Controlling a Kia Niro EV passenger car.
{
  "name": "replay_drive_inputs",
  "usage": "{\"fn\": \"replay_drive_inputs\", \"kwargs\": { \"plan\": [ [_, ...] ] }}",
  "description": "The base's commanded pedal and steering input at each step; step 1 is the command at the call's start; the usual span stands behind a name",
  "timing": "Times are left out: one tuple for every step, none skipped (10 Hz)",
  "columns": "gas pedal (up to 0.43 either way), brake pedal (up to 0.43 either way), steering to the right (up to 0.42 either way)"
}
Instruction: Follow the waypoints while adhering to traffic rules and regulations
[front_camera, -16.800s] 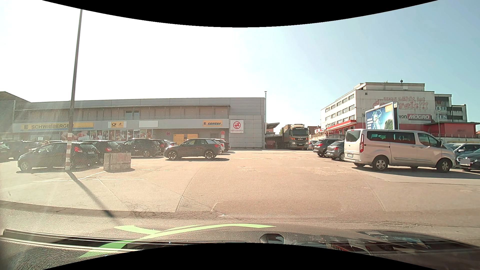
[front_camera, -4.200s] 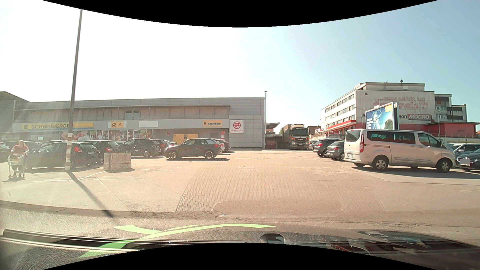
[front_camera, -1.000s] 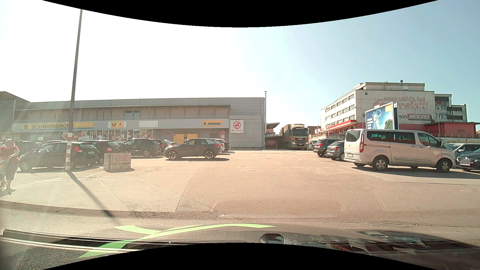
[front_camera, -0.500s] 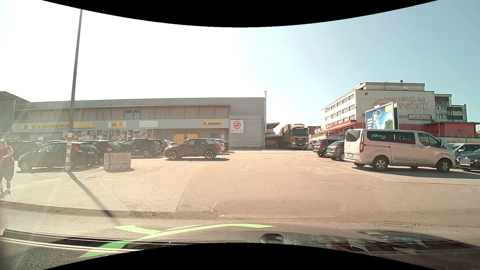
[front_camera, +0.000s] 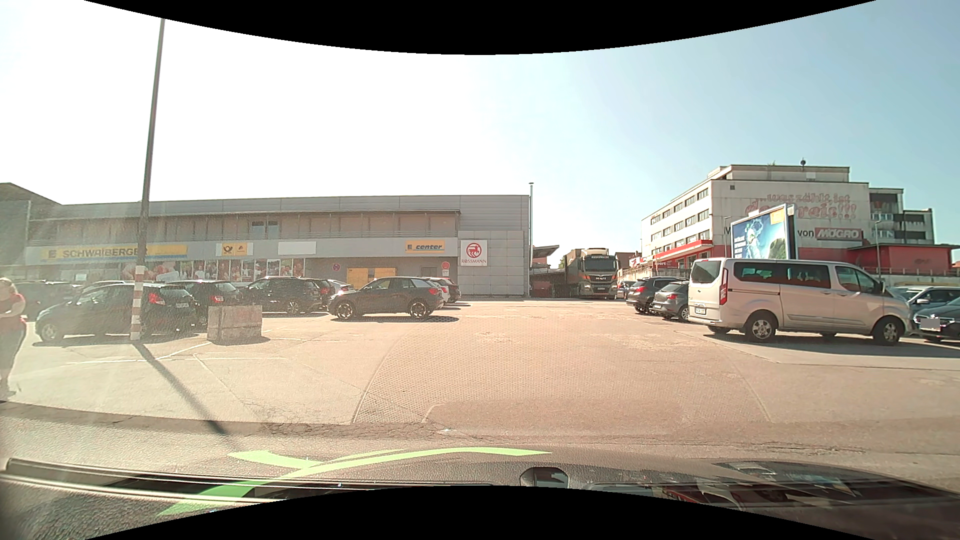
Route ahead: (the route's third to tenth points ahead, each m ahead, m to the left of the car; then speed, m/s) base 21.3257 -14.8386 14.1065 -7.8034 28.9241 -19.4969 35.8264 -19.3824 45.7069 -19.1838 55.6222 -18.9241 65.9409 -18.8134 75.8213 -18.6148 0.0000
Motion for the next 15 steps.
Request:
{"fn": "replay_drive_inputs", "kwargs": {
  "plan": [
    [0.000,0.421,-0.055],
    [0.000,0.421,-0.055],
    [0.000,0.421,-0.056],
    [0.000,0.421,-0.055],
    [0.000,0.421,-0.056],
    [0.000,0.421,-0.055],
    [0.000,0.421,-0.055],
    [0.000,0.421,-0.055],
    [0.000,0.421,-0.056],
    [0.000,0.421,-0.055],
    [0.000,0.421,-0.056],
    [0.000,0.421,-0.055],
    [0.000,0.421,-0.055],
    [0.000,0.421,-0.055],
    [0.000,0.421,-0.055]
  ]
}}
